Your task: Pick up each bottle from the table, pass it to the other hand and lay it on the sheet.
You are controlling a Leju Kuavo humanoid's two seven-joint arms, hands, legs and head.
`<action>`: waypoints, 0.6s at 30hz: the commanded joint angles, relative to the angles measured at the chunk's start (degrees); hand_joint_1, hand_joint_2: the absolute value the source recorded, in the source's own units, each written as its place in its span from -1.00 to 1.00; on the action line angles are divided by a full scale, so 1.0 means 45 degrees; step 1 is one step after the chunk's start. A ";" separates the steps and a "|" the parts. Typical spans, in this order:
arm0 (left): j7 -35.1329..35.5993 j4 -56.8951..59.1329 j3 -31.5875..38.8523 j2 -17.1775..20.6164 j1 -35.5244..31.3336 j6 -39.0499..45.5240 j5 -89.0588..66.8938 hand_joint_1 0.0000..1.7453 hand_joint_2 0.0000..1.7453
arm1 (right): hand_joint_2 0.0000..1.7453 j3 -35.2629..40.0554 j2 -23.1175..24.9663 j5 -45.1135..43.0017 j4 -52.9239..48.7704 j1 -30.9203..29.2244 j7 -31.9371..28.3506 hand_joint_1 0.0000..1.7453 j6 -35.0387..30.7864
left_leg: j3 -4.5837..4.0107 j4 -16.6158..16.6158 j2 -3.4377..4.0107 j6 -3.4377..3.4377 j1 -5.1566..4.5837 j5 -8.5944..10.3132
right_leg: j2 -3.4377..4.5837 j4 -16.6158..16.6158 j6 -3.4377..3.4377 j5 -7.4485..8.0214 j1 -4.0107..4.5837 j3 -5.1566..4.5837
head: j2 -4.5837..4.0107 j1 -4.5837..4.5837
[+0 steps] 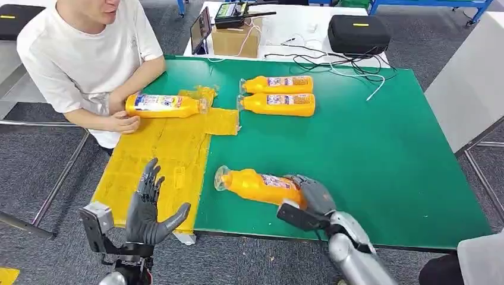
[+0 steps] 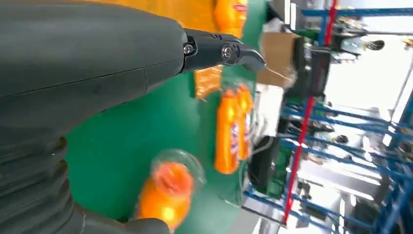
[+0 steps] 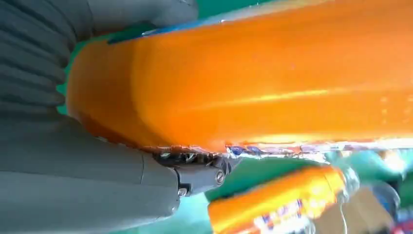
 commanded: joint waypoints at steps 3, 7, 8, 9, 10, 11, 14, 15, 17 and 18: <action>-0.0518 0.2097 -0.0624 -0.0463 -0.0448 0.0621 0.0225 -1.00 1.00 | 1.00 -0.2045 0.0816 -0.0332 -0.2733 0.1077 -0.1325 1.00 -0.1907 | -0.0023 -0.0005 -0.0021 -0.0012 -0.0002 -0.0004 | -0.0029 -0.0006 -0.0017 -0.0013 -0.0002 -0.0016 | -0.0005 0.0010; -0.0517 0.2088 -0.0608 -0.0429 -0.0463 0.0622 0.0225 -1.00 1.00 | 1.00 -0.2055 0.0827 -0.0349 -0.2711 0.1111 -0.1331 1.00 -0.1921 | -0.0035 -0.0007 -0.0009 -0.0007 -0.0009 0.0000 | -0.0015 -0.0006 -0.0011 -0.0004 -0.0010 -0.0035 | -0.0005 0.0010; -0.0546 0.2041 -0.0730 -0.0315 -0.0469 0.0690 0.0330 -1.00 1.00 | 1.00 -0.2145 0.0933 -0.0403 -0.2592 0.1051 -0.1596 1.00 -0.2226 | -0.0030 -0.0003 -0.0005 -0.0018 0.0001 -0.0006 | -0.0014 -0.0006 -0.0025 -0.0008 0.0002 -0.0028 | -0.0004 0.0005; -0.0610 0.2059 -0.0878 -0.0267 -0.0509 0.0821 0.0460 -1.00 1.00 | 1.00 -0.2152 0.0978 -0.0421 -0.2554 0.0986 -0.1733 1.00 -0.2398 | -0.0045 -0.0006 -0.0001 -0.0013 -0.0006 -0.0002 | -0.0008 -0.0006 -0.0019 -0.0003 -0.0005 -0.0048 | -0.0005 0.0005; -0.0698 0.2083 -0.1003 -0.0242 -0.0554 0.0937 0.0444 -1.00 1.00 | 1.00 -0.2191 0.1040 -0.0487 -0.2600 0.0959 -0.1849 1.00 -0.2556 | -0.0057 -0.0002 0.0001 -0.0012 -0.0007 -0.0002 | -0.0006 -0.0002 -0.0017 -0.0003 -0.0006 -0.0061 | -0.0005 0.0005; -0.0745 0.2157 -0.1240 -0.0232 -0.0636 0.0992 0.0409 -1.00 1.00 | 1.00 -0.2329 0.1229 -0.0704 -0.2740 0.0919 -0.2106 1.00 -0.2897 | -0.0053 -0.0003 0.0000 -0.0019 0.0000 -0.0004 | -0.0009 -0.0004 -0.0027 -0.0005 0.0002 -0.0055 | -0.0005 0.0005; -0.0917 0.2697 -0.2226 -0.0142 -0.0998 0.1139 0.0515 -1.00 1.00 | 1.00 -0.2387 0.1607 -0.1250 -0.3166 0.0738 -0.2479 1.00 -0.3591 | -0.0060 -0.0002 0.0008 -0.0018 -0.0005 -0.0004 | -0.0002 0.0002 -0.0024 -0.0004 -0.0003 -0.0070 | -0.0005 0.0005; -0.0983 0.2757 -0.2351 -0.0173 -0.1006 0.1190 0.0522 -1.00 1.00 | 1.00 -0.2333 0.1621 -0.1278 -0.3197 0.0687 -0.2467 1.00 -0.3599 | -0.0050 0.0007 0.0010 -0.0026 0.0001 -0.0012 | -0.0003 0.0008 -0.0035 -0.0012 0.0004 -0.0059 | 0.0000 0.0005; -0.1130 0.3362 -0.3287 0.0465 -0.1424 0.1229 0.0481 -1.00 1.00 | 1.00 -0.1820 0.1518 -0.1393 -0.2956 0.0443 -0.2205 1.00 -0.3160 | -0.0051 -0.0003 0.0002 -0.0019 -0.0003 -0.0005 | -0.0008 0.0000 -0.0026 -0.0007 -0.0001 -0.0058 | -0.0005 0.0005; -0.1236 0.3588 -0.3593 0.0562 -0.1551 0.1170 0.0414 -1.00 1.00 | 1.00 -0.1486 0.1439 -0.1383 -0.2744 0.0350 -0.2069 1.00 -0.2758 | -0.0051 -0.0007 0.0015 -0.0017 -0.0004 -0.0004 | 0.0006 -0.0003 -0.0023 -0.0002 -0.0002 -0.0060 | -0.0005 0.0005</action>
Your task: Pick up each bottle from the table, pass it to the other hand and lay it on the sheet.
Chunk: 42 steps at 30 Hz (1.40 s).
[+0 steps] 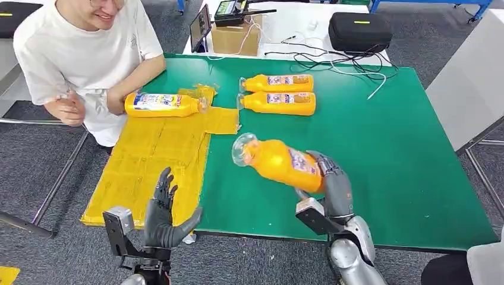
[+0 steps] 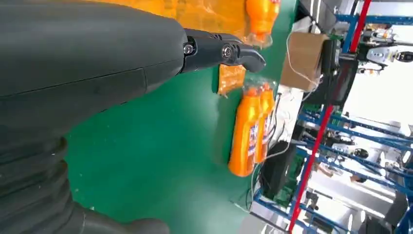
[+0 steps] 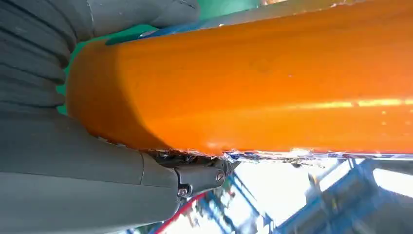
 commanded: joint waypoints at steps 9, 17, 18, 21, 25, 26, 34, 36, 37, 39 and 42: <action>-0.1302 0.2221 -0.3318 0.0753 -0.2027 0.0772 -0.0518 -1.00 1.00 | 1.00 0.3602 0.1224 -0.0520 0.1526 -0.1205 0.0336 1.00 0.2358 | 0.0008 -0.0008 0.0027 -0.0016 0.0009 -0.0003 | 0.0021 -0.0004 -0.0020 0.0003 0.0010 0.0007 | 0.0000 -0.0004; -0.1340 0.2229 -0.3007 0.0455 -0.2372 0.0942 -0.0017 -1.00 1.00 | 1.00 0.4591 0.1534 -0.0684 0.2343 -0.1702 0.0327 1.00 0.2642 | 0.0004 -0.0008 0.0033 -0.0014 0.0017 -0.0002 | 0.0027 -0.0004 -0.0019 0.0006 0.0014 0.0004 | 0.0000 0.0005; -0.1362 0.2097 -0.3041 0.0484 -0.2414 0.0811 0.0438 -1.00 1.00 | 1.00 0.4995 0.1548 -0.0833 0.2661 -0.1931 0.0377 1.00 0.2658 | 0.0019 -0.0008 0.0047 -0.0020 0.0020 -0.0008 | 0.0039 -0.0003 -0.0028 0.0004 0.0018 0.0015 | 0.0000 0.0000; -0.1166 0.1811 -0.3228 0.0592 -0.2396 0.0206 0.1005 -1.00 1.00 | 1.00 0.5131 0.1632 -0.0925 0.3028 -0.2143 0.0441 1.00 0.2566 | 0.0011 -0.0008 0.0027 -0.0020 0.0017 -0.0003 | 0.0019 -0.0001 -0.0026 0.0000 0.0014 0.0009 | 0.0000 0.0005; -0.0409 0.1598 -0.3491 0.0686 -0.2346 -0.1118 0.2287 -1.00 1.00 | 1.00 0.5256 0.1752 -0.0964 0.3713 -0.2520 0.0426 1.00 0.2353 | 0.0020 -0.0008 0.0026 -0.0024 0.0017 -0.0007 | 0.0018 -0.0003 -0.0031 -0.0004 0.0014 0.0019 | 0.0000 0.0000; -0.0398 0.1603 -0.3478 0.0688 -0.2380 -0.1128 0.2304 -1.00 1.00 | 1.00 0.5258 0.1764 -0.0967 0.3745 -0.2553 0.0426 1.00 0.2353 | 0.0018 -0.0010 0.0027 -0.0021 0.0018 -0.0005 | 0.0020 -0.0005 -0.0027 -0.0002 0.0015 0.0018 | 0.0000 0.0000; 0.0251 0.2494 -0.3218 0.0385 -0.3073 -0.1018 0.3129 -1.00 1.00 | 1.00 0.5577 0.2018 -0.1165 0.3965 -0.2816 0.0310 1.00 0.2493 | -0.0003 -0.0007 0.0013 -0.0014 0.0009 0.0003 | 0.0009 0.0002 -0.0016 0.0001 0.0006 -0.0003 | 0.0000 0.0000; 0.0251 0.2500 -0.3151 0.0339 -0.3045 -0.0926 0.3221 -1.00 1.00 | 1.00 0.5620 0.1987 -0.1165 0.3951 -0.2818 0.0311 1.00 0.2529 | 0.0001 -0.0004 0.0011 -0.0019 0.0014 0.0000 | 0.0004 0.0003 -0.0022 -0.0003 0.0011 0.0005 | 0.0000 0.0005; 0.0239 0.2504 -0.3054 0.0293 -0.3097 -0.0825 0.3386 -0.86 1.00 | 1.00 0.5729 0.1985 -0.1179 0.3941 -0.2837 0.0323 1.00 0.2603 | -0.0007 -0.0006 0.0006 -0.0015 0.0008 0.0005 | 0.0001 0.0005 -0.0015 -0.0002 0.0005 -0.0005 | 0.0000 0.0005; 0.0260 0.2496 -0.2913 0.0249 -0.3159 -0.0736 0.3585 1.00 1.00 | 1.00 0.5778 0.2039 -0.1211 0.3924 -0.2812 0.0345 1.00 0.2547 | -0.0001 -0.0004 0.0013 -0.0018 0.0010 0.0000 | 0.0007 0.0007 -0.0019 -0.0004 0.0006 0.0001 | 0.0000 0.0005; 0.0130 0.2448 -0.2739 0.0237 -0.3244 -0.0309 0.3637 1.00 1.00 | 1.00 0.5969 0.2063 -0.1322 0.4018 -0.2848 0.0385 1.00 0.2522 | 0.0010 0.0000 0.0011 -0.0027 0.0020 -0.0005 | 0.0002 0.0005 -0.0030 -0.0008 0.0017 0.0015 | 0.0000 0.0000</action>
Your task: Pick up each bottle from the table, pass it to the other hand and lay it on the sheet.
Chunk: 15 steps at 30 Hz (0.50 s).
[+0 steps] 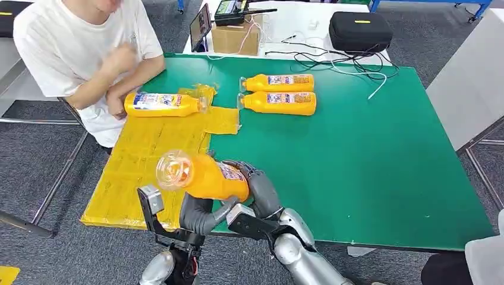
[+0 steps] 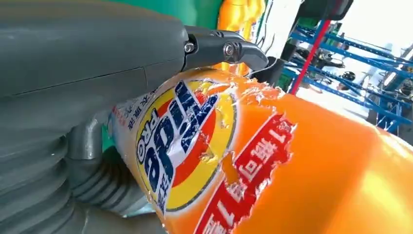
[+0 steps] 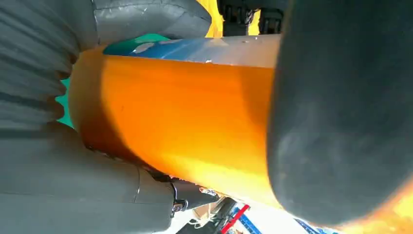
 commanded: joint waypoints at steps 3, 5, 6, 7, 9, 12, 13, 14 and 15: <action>-0.0360 0.0628 0.0156 -0.0057 -0.0741 0.1163 -0.0072 1.00 1.00 | 1.00 0.1252 0.0226 -0.0259 0.1207 -0.0751 0.0062 1.00 0.0060 | 0.0034 0.0001 0.0009 -0.0022 0.0016 -0.0012 | 0.0002 -0.0003 -0.0030 -0.0008 0.0018 0.0033 | 0.0005 0.0005; -0.0360 0.0628 0.0156 -0.0057 -0.0741 0.1163 -0.0072 1.00 1.00 | 1.00 0.1252 0.0226 -0.0259 0.1207 -0.0751 0.0062 1.00 0.0060 | 0.0015 -0.0003 0.0009 -0.0013 0.0007 -0.0002 | 0.0003 -0.0003 -0.0018 -0.0001 0.0008 0.0012 | 0.0000 0.0000; -0.0360 0.0628 0.0156 -0.0057 -0.0741 0.1163 -0.0072 1.00 1.00 | 1.00 0.1252 0.0226 -0.0259 0.1207 -0.0751 0.0062 1.00 0.0060 | 0.0030 -0.0003 0.0010 -0.0019 0.0013 -0.0007 | 0.0001 -0.0004 -0.0028 -0.0006 0.0015 0.0027 | 0.0005 0.0000; -0.0360 0.0628 0.0156 -0.0057 -0.0741 0.1163 -0.0072 1.00 1.00 | 1.00 0.1252 0.0226 -0.0259 0.1207 -0.0751 0.0062 1.00 0.0060 | 0.0023 0.0001 -0.0002 -0.0019 0.0015 -0.0006 | -0.0011 -0.0003 -0.0025 -0.0007 0.0016 0.0025 | 0.0000 0.0000; -0.0360 0.0628 0.0156 -0.0057 -0.0741 0.1163 -0.0072 1.00 1.00 | 1.00 0.1252 0.0226 -0.0259 0.1207 -0.0751 0.0062 1.00 0.0060 | 0.0026 0.0003 0.0004 -0.0019 0.0011 -0.0009 | -0.0003 -0.0002 -0.0025 -0.0008 0.0013 0.0026 | 0.0000 0.0005; -0.0493 0.0545 0.0029 -0.0033 -0.0740 0.1220 -0.0232 1.00 1.00 | 1.00 0.1350 0.0206 -0.0287 0.1250 -0.0816 0.0075 1.00 0.0120 | 0.0021 -0.0001 0.0004 -0.0017 0.0011 -0.0005 | -0.0004 -0.0005 -0.0023 -0.0005 0.0012 0.0021 | 0.0005 0.0000; -0.0492 0.0466 -0.0020 -0.0001 -0.0745 0.1212 -0.0230 1.00 1.00 | 1.00 0.1456 0.0204 -0.0271 0.1348 -0.0915 0.0131 1.00 0.0207 | 0.0014 -0.0002 -0.0001 -0.0013 0.0007 -0.0002 | -0.0007 -0.0004 -0.0017 -0.0003 0.0009 0.0014 | 0.0000 0.0000; -0.0504 0.0407 -0.0010 0.0011 -0.0740 0.1191 -0.0182 1.00 1.00 | 1.00 0.1586 0.0196 -0.0214 0.1453 -0.1012 0.0189 0.24 0.0302 | 0.0020 0.0002 0.0000 -0.0017 0.0009 -0.0006 | -0.0007 -0.0001 -0.0024 -0.0007 0.0011 0.0021 | 0.0000 0.0000; -0.0519 0.0370 0.0018 -0.0003 -0.0729 0.1177 -0.0126 1.00 1.00 | 1.00 0.1617 0.0198 -0.0140 0.1452 -0.1021 0.0128 -1.00 0.0204 | 0.0013 -0.0001 0.0004 -0.0012 0.0006 -0.0002 | -0.0002 -0.0002 -0.0017 -0.0002 0.0007 0.0010 | 0.0000 0.0000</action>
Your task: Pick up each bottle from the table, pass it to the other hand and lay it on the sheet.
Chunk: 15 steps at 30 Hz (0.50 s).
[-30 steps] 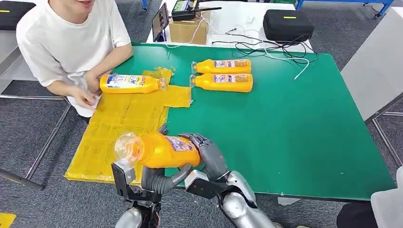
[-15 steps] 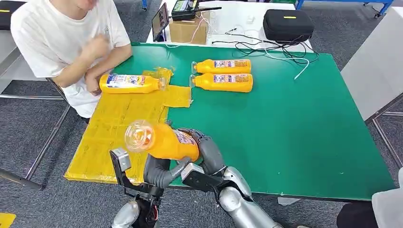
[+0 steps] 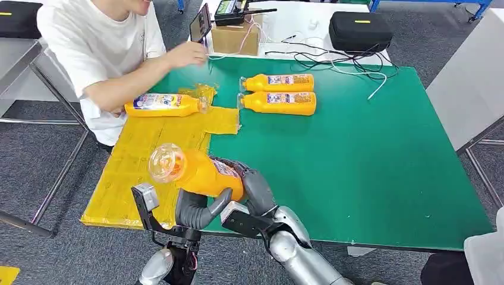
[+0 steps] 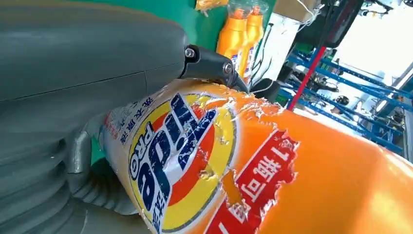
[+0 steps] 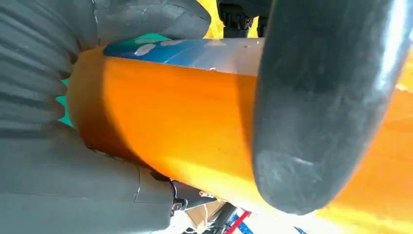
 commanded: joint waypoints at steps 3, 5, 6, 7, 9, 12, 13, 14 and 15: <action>-0.0148 -0.0038 0.0045 -0.0232 -0.0303 0.0310 -0.0166 1.00 1.00 | -1.00 0.1090 0.0053 0.0156 0.0926 -0.0359 -0.0241 -1.00 -0.0337 | 0.0026 -0.0001 0.0003 -0.0018 0.0010 -0.0007 | -0.0004 -0.0003 -0.0024 -0.0008 0.0012 0.0027 | 0.0000 0.0000; -0.0095 -0.0048 0.0136 -0.0071 -0.0338 0.1280 -0.1073 1.00 1.00 | -1.00 0.0851 0.0059 0.0127 0.0828 -0.0082 -0.0398 -1.00 -0.1011 | 0.0029 0.0004 -0.0002 -0.0019 0.0017 -0.0014 | -0.0008 -0.0005 -0.0027 -0.0012 0.0019 0.0036 | 0.0005 0.0000; -0.0025 0.0143 0.0069 0.0103 -0.0473 0.1805 -0.1733 1.00 1.00 | -1.00 0.0763 0.0055 0.0113 0.0796 0.0009 -0.0434 -1.00 -0.1222 | 0.0020 -0.0005 0.0002 -0.0012 0.0010 -0.0006 | -0.0003 -0.0009 -0.0018 -0.0005 0.0012 0.0022 | 0.0000 0.0000; -0.0085 0.0698 0.0032 0.0364 -0.0780 0.2944 -0.3118 1.00 1.00 | -1.00 0.0564 0.0036 0.0067 0.0710 0.0198 -0.0526 -1.00 -0.1624 | 0.0036 -0.0002 0.0003 -0.0019 0.0015 -0.0013 | -0.0005 -0.0008 -0.0028 -0.0011 0.0018 0.0040 | 0.0000 0.0000; -0.0375 0.1716 0.0544 0.0469 -0.1269 0.3512 -0.3983 1.00 1.00 | -1.00 0.0232 0.0073 -0.0088 0.0649 0.0380 -0.0745 -1.00 -0.1979 | 0.0035 -0.0023 -0.0029 -0.0016 0.0009 0.0005 | -0.0033 -0.0022 -0.0021 -0.0005 0.0010 0.0045 | 0.0000 0.0005; -0.0381 0.2239 0.0951 0.0502 -0.1510 0.3387 -0.4253 1.00 1.00 | -1.00 0.0073 0.0109 -0.0117 0.0678 0.0411 -0.0834 -1.00 -0.2096 | 0.0031 -0.0018 -0.0011 -0.0018 0.0007 0.0006 | -0.0015 -0.0015 -0.0022 -0.0001 0.0009 0.0029 | 0.0000 0.0005; -0.0362 0.2259 0.0942 0.0537 -0.1529 0.3404 -0.4384 1.00 1.00 | -1.00 -0.0026 0.0153 -0.0139 0.0644 0.0444 -0.0840 -1.00 -0.2249 | 0.0047 -0.0019 -0.0017 -0.0028 0.0016 0.0003 | -0.0024 -0.0020 -0.0035 -0.0004 0.0018 0.0050 | 0.0005 0.0000; -0.0279 0.2228 0.1124 0.0582 -0.1542 0.3513 -0.4535 1.00 1.00 | -1.00 -0.0226 0.0234 -0.0216 0.0586 0.0549 -0.0902 -1.00 -0.2497 | 0.0033 -0.0018 -0.0013 -0.0019 0.0007 0.0006 | -0.0016 -0.0015 -0.0024 0.0000 0.0009 0.0033 | 0.0000 0.0000; -0.0138 0.2246 0.1252 0.0696 -0.1580 0.3645 -0.4773 1.00 1.00 | -1.00 -0.0367 0.0290 -0.0304 0.0550 0.0641 -0.0961 -1.00 -0.2637 | 0.0038 -0.0012 -0.0008 -0.0024 0.0016 0.0001 | -0.0013 -0.0015 -0.0032 -0.0002 0.0018 0.0041 | 0.0000 0.0000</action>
